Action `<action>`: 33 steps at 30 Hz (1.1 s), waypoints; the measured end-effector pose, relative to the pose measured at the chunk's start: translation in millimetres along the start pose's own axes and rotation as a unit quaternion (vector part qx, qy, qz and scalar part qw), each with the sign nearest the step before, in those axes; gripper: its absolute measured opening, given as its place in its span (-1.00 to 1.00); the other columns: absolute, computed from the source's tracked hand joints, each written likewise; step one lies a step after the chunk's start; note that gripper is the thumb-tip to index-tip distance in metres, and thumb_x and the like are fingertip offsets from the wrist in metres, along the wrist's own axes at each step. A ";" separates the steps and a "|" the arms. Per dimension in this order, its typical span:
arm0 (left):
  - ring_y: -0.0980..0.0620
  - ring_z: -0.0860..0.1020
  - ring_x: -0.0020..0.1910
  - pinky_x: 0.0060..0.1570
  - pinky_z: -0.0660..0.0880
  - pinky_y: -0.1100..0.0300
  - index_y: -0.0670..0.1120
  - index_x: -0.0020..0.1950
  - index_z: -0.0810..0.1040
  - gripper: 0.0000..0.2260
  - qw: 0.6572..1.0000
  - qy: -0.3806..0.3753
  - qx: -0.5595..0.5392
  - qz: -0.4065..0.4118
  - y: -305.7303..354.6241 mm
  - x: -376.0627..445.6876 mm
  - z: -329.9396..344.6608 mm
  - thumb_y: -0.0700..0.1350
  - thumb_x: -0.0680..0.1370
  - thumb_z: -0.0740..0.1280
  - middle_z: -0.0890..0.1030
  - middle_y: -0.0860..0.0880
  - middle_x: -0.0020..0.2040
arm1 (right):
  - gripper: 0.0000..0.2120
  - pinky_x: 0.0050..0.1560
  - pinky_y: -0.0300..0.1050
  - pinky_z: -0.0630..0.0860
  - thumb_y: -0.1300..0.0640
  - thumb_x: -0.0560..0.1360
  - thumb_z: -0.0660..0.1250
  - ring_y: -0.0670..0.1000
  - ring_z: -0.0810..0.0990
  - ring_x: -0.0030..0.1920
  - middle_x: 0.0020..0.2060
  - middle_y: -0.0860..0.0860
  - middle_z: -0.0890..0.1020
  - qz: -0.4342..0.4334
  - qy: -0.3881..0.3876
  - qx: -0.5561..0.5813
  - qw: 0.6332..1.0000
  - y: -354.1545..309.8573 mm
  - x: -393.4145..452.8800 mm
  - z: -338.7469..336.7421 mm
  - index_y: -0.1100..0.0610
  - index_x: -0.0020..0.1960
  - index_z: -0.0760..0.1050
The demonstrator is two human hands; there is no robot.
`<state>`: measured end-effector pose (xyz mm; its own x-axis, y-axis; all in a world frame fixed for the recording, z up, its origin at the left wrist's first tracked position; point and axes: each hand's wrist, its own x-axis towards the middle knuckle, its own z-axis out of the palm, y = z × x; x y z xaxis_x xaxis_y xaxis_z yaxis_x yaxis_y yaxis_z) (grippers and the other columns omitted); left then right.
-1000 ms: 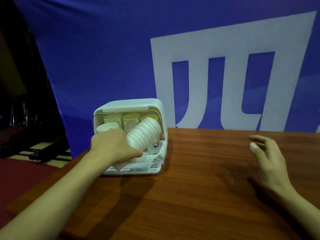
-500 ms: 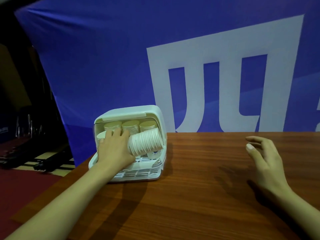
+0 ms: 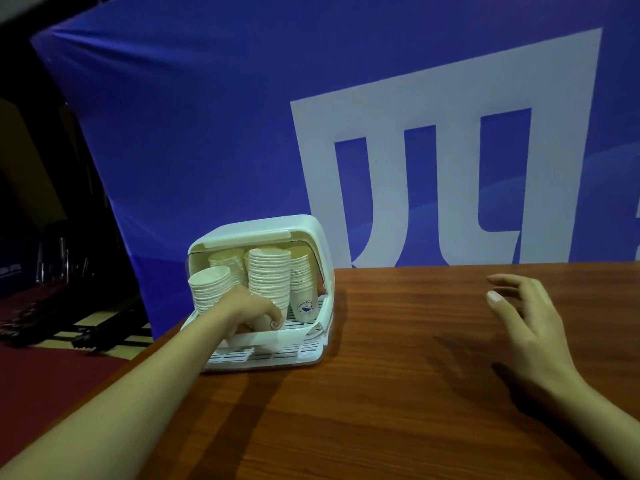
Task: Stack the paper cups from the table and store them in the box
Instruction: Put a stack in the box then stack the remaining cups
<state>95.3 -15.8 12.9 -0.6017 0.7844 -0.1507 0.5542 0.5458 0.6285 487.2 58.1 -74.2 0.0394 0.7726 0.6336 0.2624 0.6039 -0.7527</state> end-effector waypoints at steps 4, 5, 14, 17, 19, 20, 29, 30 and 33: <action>-0.08 0.61 -0.08 -0.10 0.55 0.06 -0.15 0.14 0.59 -0.61 1.000 0.007 -0.018 0.000 -1.6 4.5 5.5 -0.03 0.44 0.63 0.65 -0.12 -0.06 | -0.57 0.02 -0.25 0.40 -0.15 0.54 0.21 -0.04 0.52 0.18 0.20 -0.03 0.53 0.003 -0.008 -0.009 1.000 1.2 0.1 0.4 0.05 0.30 0.50; -0.09 0.63 -0.06 -0.05 0.57 0.04 -0.12 0.12 0.60 -0.61 1.000 0.013 -0.019 0.005 -3.6 4.8 6.9 -0.01 0.43 0.64 0.67 -0.11 -0.07 | -0.57 0.02 -0.24 0.41 -0.15 0.54 0.21 -0.04 0.52 0.19 0.20 -0.03 0.53 0.005 -0.009 -0.010 1.000 1.7 0.5 0.3 0.04 0.29 0.50; -0.05 0.65 0.12 0.19 0.62 -0.10 0.07 0.26 0.62 -0.05 0.990 0.100 -0.035 0.096 -5.1 0.2 15.5 0.52 -0.02 0.55 0.71 0.06 0.12 | -0.60 0.01 -0.17 0.43 -0.16 0.54 0.22 -0.03 0.52 0.19 0.19 -0.04 0.52 0.003 -0.015 -0.025 1.000 6.8 1.7 0.1 0.00 0.28 0.49; -0.08 0.65 0.15 0.12 0.64 -0.11 0.04 0.35 0.55 -0.02 0.981 0.150 -0.033 0.121 -4.2 0.4 17.2 0.55 0.07 0.53 0.69 0.04 0.16 | -0.61 0.04 -0.11 0.44 -0.15 0.55 0.23 -0.04 0.51 0.18 0.20 -0.05 0.52 0.005 -0.019 -0.031 0.999 7.6 1.1 0.3 0.01 0.29 0.49; -0.11 0.66 0.07 0.02 0.62 -0.03 -0.02 0.20 0.61 -0.36 0.978 0.170 -0.030 0.115 -1.3 -4.2 17.7 0.36 0.31 0.59 0.71 -0.01 0.06 | -0.69 0.08 0.00 0.48 -0.10 0.61 0.29 -0.01 0.52 0.20 0.20 -0.05 0.52 0.013 -0.023 -0.029 0.999 9.3 -0.3 0.6 -0.02 0.29 0.48; -0.12 0.66 0.05 -0.01 0.60 -0.01 -0.03 0.13 0.65 -0.50 0.977 0.177 -0.031 0.115 -1.1 -3.4 18.5 0.28 0.38 0.59 0.71 -0.02 0.02 | -0.74 0.11 0.08 0.52 -0.04 0.63 0.32 0.01 0.53 0.21 0.21 -0.05 0.52 0.018 -0.024 -0.026 0.999 9.9 -1.1 0.6 -0.04 0.29 0.48; -0.21 0.61 0.23 0.17 0.58 -0.08 -0.11 0.30 0.57 -0.46 0.968 0.215 -0.042 0.120 -17.5 1.9 29.9 0.25 0.50 0.47 0.68 -0.10 0.19 | -0.75 0.15 0.19 0.52 0.06 0.64 0.32 0.02 0.52 0.21 0.22 -0.04 0.52 0.034 -0.026 -0.044 0.998 7.8 -1.8 1.7 -0.01 0.31 0.48; -0.22 0.60 0.25 0.18 0.57 -0.08 -0.11 0.32 0.56 -0.46 0.969 0.212 -0.033 0.125 -16.9 1.7 29.9 0.23 0.51 0.47 0.67 -0.11 0.21 | -0.75 0.15 0.19 0.52 0.07 0.64 0.32 0.03 0.53 0.21 0.22 -0.02 0.53 0.035 -0.025 -0.047 0.998 8.2 -2.1 1.6 0.00 0.31 0.48; -0.21 0.60 0.24 0.06 0.48 0.04 -0.12 0.31 0.58 -0.53 0.970 0.205 -0.006 0.132 -14.3 -1.9 26.4 0.15 0.54 0.48 0.66 -0.11 0.23 | -0.75 0.18 0.26 0.53 0.07 0.64 0.32 0.03 0.53 0.21 0.21 -0.04 0.53 0.049 -0.025 -0.046 0.997 7.4 -4.0 0.9 -0.01 0.31 0.48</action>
<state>103.7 -17.3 -15.9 -0.6191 0.7120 0.3313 0.7151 0.3368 0.6125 488.1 59.7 -82.5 0.0212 0.8370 0.5469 0.3464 0.5070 -0.7893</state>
